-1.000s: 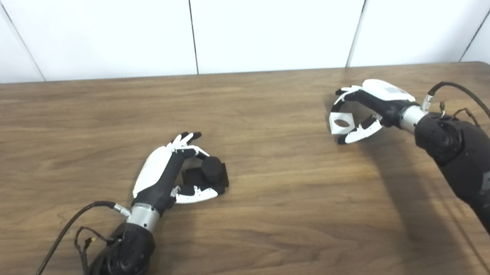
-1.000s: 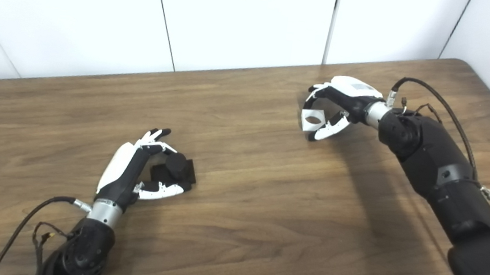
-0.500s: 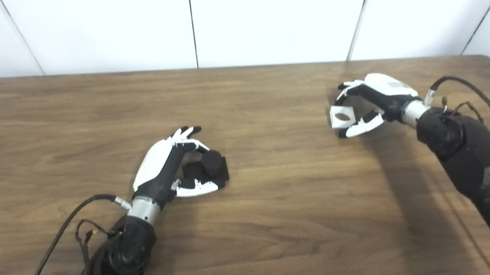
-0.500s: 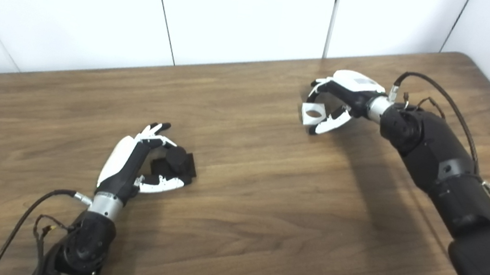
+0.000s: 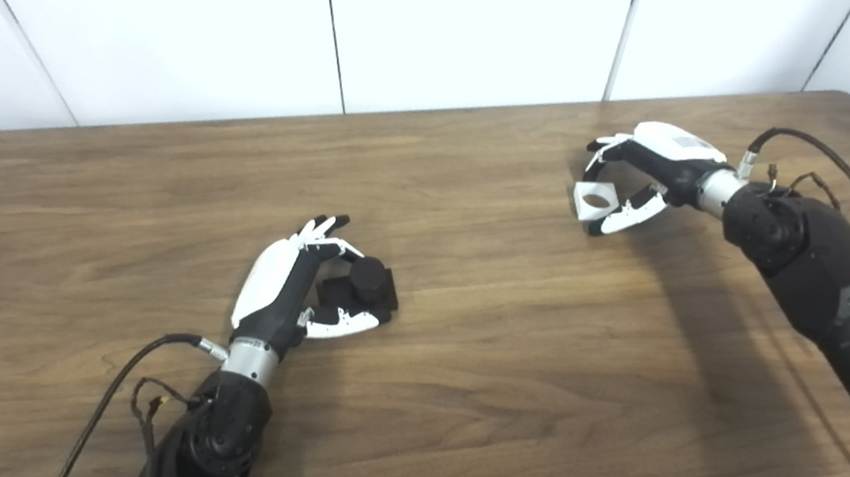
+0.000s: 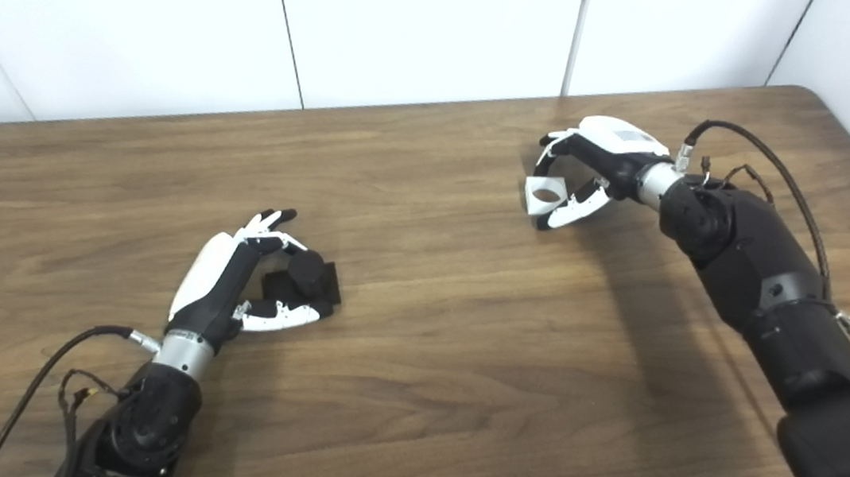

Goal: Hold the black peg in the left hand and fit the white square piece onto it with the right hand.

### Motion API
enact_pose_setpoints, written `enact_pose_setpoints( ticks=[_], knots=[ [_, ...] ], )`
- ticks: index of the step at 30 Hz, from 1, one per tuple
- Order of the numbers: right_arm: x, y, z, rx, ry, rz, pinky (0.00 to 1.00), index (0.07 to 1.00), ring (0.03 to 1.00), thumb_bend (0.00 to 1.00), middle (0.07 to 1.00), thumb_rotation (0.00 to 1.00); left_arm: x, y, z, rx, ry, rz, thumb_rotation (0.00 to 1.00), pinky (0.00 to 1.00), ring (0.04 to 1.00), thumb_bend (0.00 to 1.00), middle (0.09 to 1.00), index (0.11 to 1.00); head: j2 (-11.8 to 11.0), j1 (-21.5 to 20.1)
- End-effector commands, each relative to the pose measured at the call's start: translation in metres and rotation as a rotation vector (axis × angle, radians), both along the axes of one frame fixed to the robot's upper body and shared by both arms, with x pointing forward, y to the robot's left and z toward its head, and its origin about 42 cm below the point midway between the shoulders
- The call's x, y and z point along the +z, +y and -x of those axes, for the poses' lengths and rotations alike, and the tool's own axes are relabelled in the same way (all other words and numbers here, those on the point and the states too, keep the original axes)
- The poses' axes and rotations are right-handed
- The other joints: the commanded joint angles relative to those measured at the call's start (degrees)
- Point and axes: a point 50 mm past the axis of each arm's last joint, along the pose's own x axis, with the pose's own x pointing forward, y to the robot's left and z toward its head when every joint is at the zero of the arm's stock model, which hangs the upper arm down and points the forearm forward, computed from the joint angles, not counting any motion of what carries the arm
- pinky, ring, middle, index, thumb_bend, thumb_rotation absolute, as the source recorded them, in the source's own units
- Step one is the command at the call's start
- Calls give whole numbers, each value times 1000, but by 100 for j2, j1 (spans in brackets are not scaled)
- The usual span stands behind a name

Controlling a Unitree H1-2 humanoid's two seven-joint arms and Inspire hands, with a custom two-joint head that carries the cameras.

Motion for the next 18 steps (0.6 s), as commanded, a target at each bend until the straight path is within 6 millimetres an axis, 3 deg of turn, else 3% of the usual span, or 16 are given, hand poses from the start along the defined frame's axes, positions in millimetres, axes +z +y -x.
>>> enact_pose_setpoints(
  ticks=[1, 18],
  knots=[
    [18, -9, -4, -13, -76, 12, 978, 492, 949, 534, 878, 153, -8, 18, 4, 33, 40, -80, 85, 1000, 1000, 519, 946, 492, 4, 1],
    [18, -10, -5, 7, -112, 13, 975, 483, 929, 521, 839, 142, -8, 20, 3, 38, 40, -79, 85, 1000, 1000, 519, 946, 492, 9, 15]
  ],
)
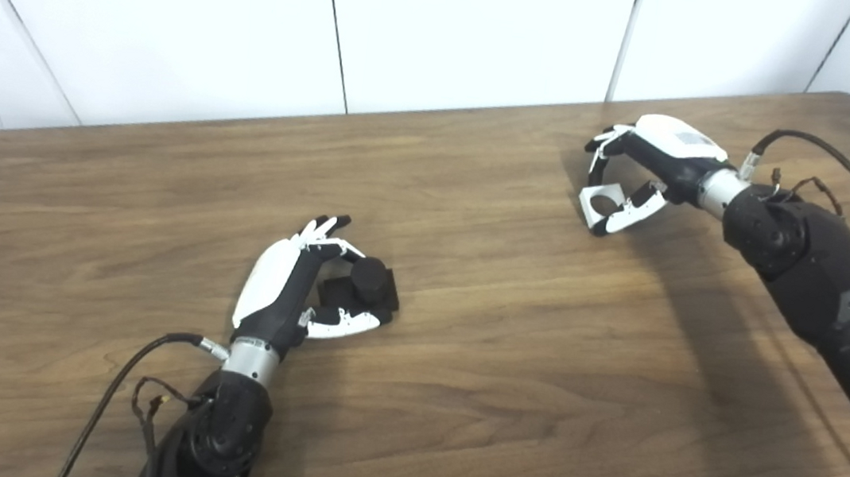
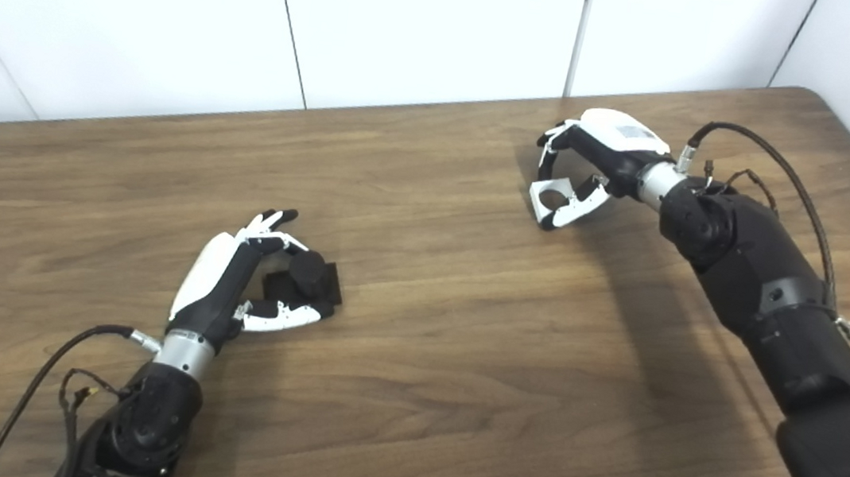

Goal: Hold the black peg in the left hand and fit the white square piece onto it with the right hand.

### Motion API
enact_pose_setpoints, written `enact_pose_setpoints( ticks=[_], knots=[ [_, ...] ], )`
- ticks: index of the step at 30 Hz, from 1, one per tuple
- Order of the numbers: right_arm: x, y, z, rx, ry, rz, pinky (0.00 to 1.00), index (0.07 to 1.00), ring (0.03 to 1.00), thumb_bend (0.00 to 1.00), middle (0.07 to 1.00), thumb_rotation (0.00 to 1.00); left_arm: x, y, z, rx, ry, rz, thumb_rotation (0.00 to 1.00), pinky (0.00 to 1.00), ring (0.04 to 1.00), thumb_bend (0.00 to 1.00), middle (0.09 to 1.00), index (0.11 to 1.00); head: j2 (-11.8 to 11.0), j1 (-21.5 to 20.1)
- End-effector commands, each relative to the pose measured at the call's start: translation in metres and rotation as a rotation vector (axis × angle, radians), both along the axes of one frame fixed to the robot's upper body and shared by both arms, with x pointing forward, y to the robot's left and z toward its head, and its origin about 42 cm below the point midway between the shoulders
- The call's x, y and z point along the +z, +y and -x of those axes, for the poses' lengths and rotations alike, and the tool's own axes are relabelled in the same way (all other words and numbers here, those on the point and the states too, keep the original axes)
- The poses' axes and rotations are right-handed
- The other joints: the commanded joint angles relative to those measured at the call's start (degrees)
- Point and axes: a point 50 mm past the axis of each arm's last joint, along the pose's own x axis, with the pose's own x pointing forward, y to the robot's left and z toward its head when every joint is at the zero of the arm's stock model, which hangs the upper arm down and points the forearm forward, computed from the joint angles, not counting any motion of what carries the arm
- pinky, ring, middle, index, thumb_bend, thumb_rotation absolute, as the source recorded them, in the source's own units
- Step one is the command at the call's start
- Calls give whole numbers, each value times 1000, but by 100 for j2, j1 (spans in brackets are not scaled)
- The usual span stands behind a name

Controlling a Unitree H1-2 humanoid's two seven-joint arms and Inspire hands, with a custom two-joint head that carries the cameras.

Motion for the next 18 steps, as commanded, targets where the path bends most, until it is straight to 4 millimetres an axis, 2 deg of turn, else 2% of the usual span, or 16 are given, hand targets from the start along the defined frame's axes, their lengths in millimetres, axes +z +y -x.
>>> enact_pose_setpoints(
  ticks=[1, 8, 18],
  knots=[
    [19, -11, -6, -7, -55, 29, 971, 483, 926, 521, 836, 142, -8, 19, 2, 38, 40, -77, 84, 1000, 1000, 519, 947, 492, 8, -2],
    [27, -8, -5, -8, -112, -30, 986, 482, 922, 522, 824, 139, -9, 19, 1, 45, 40, -71, 83, 1000, 1000, 520, 947, 492, -20, 28],
    [60, 2, -3, 66, -200, -70, 960, 481, 924, 522, 820, 139, -7, 16, -3, 55, 43, -78, 84, 1000, 1000, 519, 947, 492, -27, 170]
  ],
)
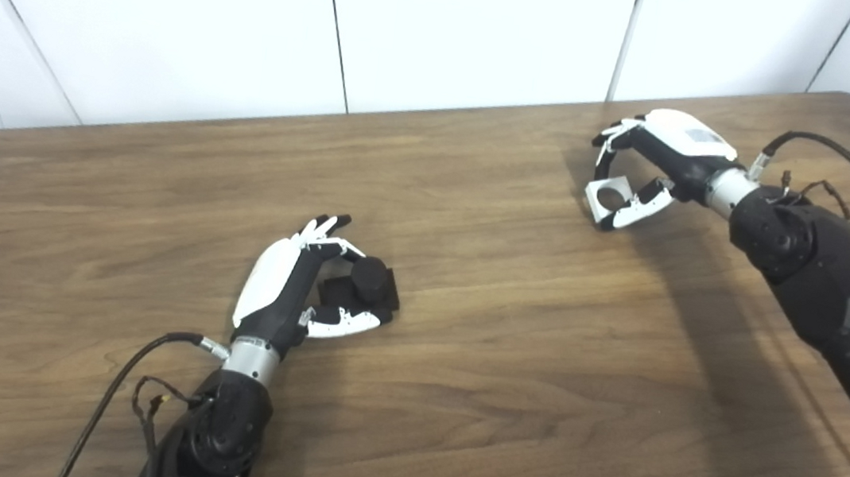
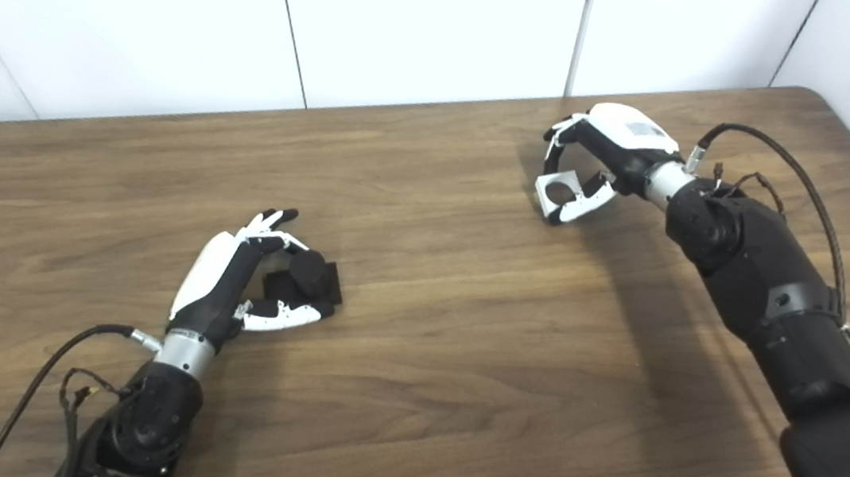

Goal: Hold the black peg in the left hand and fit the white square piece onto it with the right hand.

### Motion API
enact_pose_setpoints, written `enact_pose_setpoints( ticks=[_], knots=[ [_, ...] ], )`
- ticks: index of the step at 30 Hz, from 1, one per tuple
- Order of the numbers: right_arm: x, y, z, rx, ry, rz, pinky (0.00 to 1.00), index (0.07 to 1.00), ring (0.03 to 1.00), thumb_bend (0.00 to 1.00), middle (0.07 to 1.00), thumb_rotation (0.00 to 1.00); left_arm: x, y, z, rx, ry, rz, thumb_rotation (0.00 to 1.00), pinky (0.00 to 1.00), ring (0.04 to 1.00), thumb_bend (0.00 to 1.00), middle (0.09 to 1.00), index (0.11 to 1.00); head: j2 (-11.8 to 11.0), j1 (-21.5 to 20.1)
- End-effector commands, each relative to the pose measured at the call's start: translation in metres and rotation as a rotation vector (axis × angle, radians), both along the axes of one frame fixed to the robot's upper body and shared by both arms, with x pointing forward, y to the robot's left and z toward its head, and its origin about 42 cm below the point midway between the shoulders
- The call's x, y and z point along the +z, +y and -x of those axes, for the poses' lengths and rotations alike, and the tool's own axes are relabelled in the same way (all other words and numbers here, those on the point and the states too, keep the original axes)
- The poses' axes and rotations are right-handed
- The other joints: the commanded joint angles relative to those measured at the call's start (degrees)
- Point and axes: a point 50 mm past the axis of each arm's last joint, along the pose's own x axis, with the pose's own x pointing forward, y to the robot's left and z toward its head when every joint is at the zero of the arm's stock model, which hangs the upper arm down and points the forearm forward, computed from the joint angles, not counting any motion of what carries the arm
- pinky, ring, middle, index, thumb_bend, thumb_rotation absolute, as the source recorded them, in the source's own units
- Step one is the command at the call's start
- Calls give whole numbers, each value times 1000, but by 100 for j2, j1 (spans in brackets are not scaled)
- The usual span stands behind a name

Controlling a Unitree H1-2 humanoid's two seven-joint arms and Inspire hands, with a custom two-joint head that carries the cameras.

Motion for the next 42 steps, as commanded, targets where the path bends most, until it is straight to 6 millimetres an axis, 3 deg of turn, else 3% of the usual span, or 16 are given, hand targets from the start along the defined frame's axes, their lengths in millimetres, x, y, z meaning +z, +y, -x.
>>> enact_pose_setpoints(
  ticks=[1, 10, 15, 23, 27, 31, 34, 42],
  knots=[
    [46, 2, -6, 53, -126, -30, 953, 481, 924, 523, 819, 139, -8, 16, -3, 52, 44, -79, 84, 1000, 1000, 519, 947, 492, 8, -6],
    [70, 20, 6, 126, -176, -55, 998, 480, 938, 521, 823, 143, -8, 11, -2, 44, 39, -75, 84, 1000, 1000, 519, 942, 492, 36, 61],
    [80, 31, 15, 177, -197, -56, 973, 480, 955, 523, 828, 144, -9, 9, -2, 44, 41, -69, 85, 1000, 1000, 519, 942, 492, 60, 142],
    [96, 65, 34, 299, -230, -40, 993, 480, 958, 523, 827, 144, -9, 6, -4, 42, 38, -71, 85, 1000, 1000, 519, 940, 492, 77, 273],
    [99, 85, 44, 364, -242, -62, 948, 480, 955, 522, 825, 145, -9, 4, -6, 43, 38, -71, 85, 1000, 1000, 519, 940, 492, 82, 325],
    [104, 103, 53, 413, -258, -75, 989, 480, 968, 523, 828, 146, -9, 2, -7, 44, 29, -71, 85, 1000, 1000, 519, 937, 492, 84, 391],
    [107, 114, 58, 435, -267, -83, 956, 480, 970, 523, 827, 145, -9, 0, -7, 43, 36, -69, 85, 1000, 1000, 519, 939, 492, 93, 459],
    [108, 137, 65, 517, -279, -108, 992, 479, 940, 522, 813, 148, -11, -4, -9, 38, 28, -75, 87, 1000, 998, 517, 937, 491, 99, 560]
  ],
)
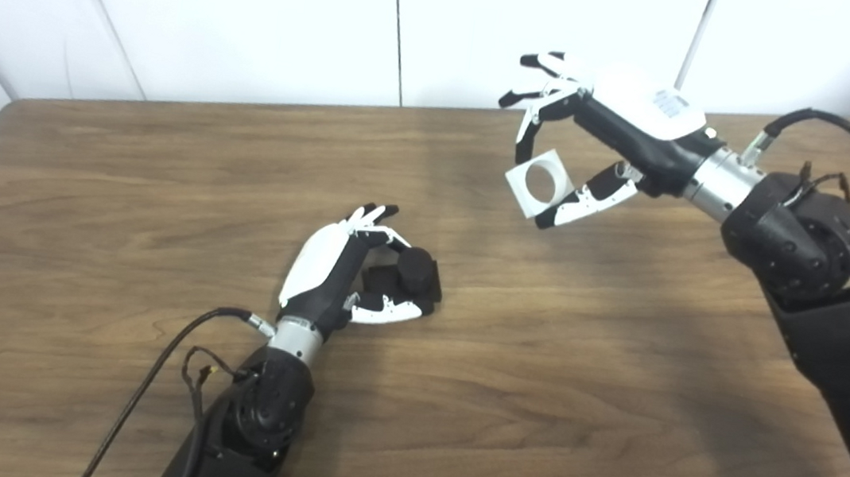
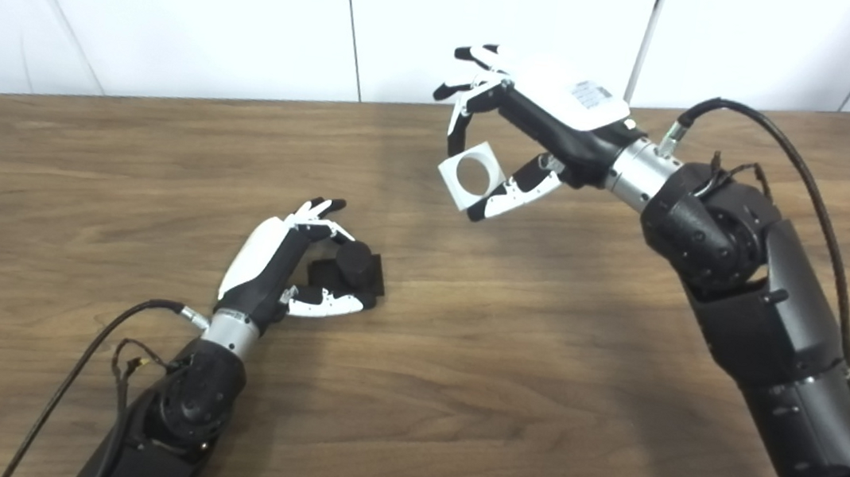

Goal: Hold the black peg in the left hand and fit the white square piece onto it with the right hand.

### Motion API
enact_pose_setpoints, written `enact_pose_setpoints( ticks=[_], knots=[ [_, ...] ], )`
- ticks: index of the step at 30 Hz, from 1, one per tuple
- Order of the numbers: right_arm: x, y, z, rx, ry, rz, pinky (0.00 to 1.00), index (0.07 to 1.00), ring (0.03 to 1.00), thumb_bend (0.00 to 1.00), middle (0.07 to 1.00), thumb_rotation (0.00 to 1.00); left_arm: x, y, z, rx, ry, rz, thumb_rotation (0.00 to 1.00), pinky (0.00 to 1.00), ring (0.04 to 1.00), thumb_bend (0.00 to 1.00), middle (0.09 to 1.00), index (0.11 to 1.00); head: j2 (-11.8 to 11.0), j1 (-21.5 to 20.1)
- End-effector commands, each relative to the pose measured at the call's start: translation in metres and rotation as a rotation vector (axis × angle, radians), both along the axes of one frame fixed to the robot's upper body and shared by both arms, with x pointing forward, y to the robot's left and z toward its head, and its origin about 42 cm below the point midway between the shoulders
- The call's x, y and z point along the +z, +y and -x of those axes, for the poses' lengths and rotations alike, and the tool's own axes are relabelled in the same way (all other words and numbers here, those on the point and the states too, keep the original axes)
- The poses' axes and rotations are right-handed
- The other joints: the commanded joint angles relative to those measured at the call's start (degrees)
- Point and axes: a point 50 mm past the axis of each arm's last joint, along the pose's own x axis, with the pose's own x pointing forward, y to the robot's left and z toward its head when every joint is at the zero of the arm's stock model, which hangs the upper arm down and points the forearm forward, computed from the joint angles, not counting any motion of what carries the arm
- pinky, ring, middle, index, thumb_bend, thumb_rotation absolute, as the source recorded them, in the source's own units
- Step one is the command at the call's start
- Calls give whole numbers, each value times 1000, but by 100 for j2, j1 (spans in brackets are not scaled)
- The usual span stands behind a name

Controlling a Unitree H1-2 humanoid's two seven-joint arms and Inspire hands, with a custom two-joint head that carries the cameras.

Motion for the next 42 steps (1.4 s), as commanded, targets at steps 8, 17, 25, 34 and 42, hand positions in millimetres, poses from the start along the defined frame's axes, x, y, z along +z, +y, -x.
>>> enact_pose_setpoints(
  ticks=[8, 17, 25, 34, 42],
  knots=[
    [20, 38, 9, 88, -37, -50, 999, 480, 956, 523, 827, 146, -10, 0, -3, 23, 36, -74, 87, 1000, 999, 517, 936, 491, 18, 67],
    [10, 65, 15, 127, 14, -78, 1000, 479, 962, 523, 821, 145, -8, -4, -4, 23, 37, -78, 87, 1000, 1000, 517, 940, 491, 34, 133],
    [-1, 83, 11, 146, 49, -65, 1000, 479, 960, 522, 824, 146, -7, -6, -5, 27, 44, -83, 88, 1000, 1000, 517, 943, 492, 43, 218],
    [-11, 93, 8, 154, 81, -24, 1000, 479, 957, 522, 830, 145, -7, -6, -4, 32, 41, -78, 87, 1000, 1000, 517, 942, 492, 57, 267],
    [-19, 96, 6, 160, 89, 4, 1000, 479, 944, 522, 824, 145, -7, -5, -3, 37, 38, -77, 87, 1000, 1000, 518, 938, 491, 56, 266]
  ],
)
